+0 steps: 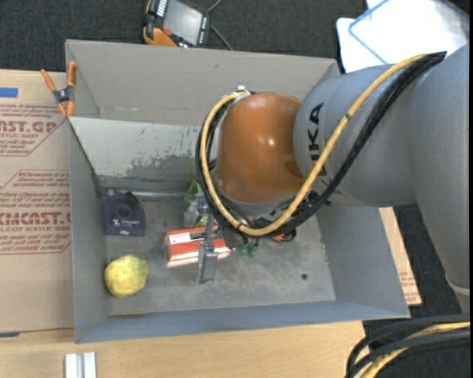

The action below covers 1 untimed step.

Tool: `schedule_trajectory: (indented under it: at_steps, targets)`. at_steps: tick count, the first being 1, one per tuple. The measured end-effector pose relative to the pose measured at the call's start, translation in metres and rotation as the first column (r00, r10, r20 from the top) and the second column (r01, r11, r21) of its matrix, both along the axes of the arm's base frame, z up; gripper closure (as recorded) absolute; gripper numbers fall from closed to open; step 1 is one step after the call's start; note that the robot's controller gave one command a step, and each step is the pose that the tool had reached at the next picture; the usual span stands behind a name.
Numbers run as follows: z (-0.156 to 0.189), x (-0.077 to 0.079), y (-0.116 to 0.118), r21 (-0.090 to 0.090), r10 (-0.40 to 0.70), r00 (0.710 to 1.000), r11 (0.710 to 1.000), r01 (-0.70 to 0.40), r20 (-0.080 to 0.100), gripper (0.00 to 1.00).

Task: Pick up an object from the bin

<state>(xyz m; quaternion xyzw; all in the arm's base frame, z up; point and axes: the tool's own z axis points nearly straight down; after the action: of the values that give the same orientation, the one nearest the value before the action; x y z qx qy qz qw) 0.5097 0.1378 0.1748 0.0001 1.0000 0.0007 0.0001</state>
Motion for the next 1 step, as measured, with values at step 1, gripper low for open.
schedule_trajectory:
  at_steps: [1]
  targets:
    - [-0.0274, 0.0431, -0.04, 0.001, 0.052, 0.999, 0.999, -0.052, -0.001, 0.0]
